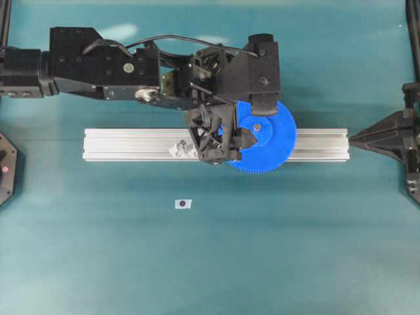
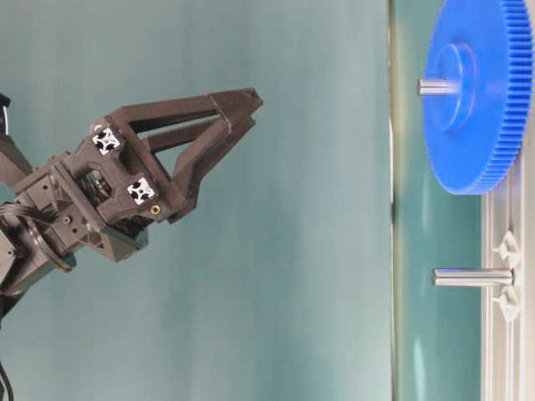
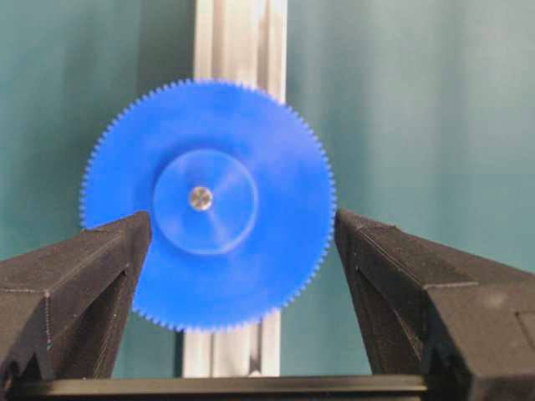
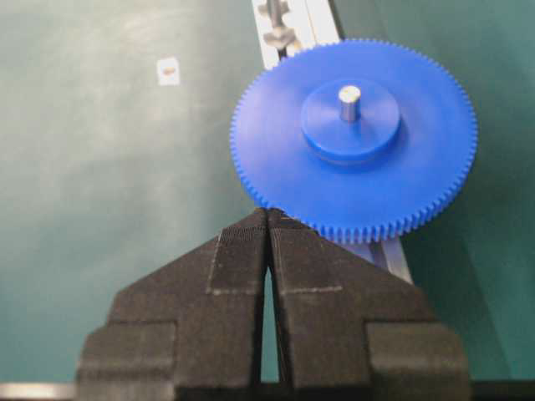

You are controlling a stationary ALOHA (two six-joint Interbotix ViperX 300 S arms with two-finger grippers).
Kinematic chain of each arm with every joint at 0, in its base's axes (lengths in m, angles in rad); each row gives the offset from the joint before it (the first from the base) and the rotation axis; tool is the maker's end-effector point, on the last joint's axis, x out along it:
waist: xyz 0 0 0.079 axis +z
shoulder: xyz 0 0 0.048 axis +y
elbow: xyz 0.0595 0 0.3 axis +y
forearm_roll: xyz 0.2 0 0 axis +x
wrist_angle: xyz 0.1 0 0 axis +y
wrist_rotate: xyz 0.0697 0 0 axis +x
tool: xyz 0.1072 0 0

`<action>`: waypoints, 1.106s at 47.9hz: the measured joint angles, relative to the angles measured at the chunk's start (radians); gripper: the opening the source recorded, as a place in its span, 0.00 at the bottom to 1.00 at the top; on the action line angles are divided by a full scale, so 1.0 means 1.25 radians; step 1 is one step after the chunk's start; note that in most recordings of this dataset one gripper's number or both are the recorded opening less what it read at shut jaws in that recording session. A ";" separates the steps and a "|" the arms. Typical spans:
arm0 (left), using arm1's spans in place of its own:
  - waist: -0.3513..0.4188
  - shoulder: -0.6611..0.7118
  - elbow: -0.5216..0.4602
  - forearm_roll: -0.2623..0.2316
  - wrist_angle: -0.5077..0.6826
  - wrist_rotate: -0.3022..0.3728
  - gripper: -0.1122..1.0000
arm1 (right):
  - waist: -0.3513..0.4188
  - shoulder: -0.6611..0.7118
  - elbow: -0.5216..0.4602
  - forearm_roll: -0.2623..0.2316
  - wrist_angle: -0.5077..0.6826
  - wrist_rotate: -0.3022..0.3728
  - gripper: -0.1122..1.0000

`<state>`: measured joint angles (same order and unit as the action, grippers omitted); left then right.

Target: Insert the large gear onto the shaft.

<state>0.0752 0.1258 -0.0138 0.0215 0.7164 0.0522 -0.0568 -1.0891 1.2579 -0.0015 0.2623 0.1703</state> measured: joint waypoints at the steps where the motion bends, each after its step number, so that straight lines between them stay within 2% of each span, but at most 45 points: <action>1: 0.000 0.000 0.000 -0.001 0.000 0.000 0.87 | 0.001 0.000 0.000 -0.001 0.001 -0.001 0.15; 53: -0.001 0.011 0.000 -0.001 0.001 -0.007 0.86 | 0.000 0.000 0.000 -0.006 0.015 -0.004 0.15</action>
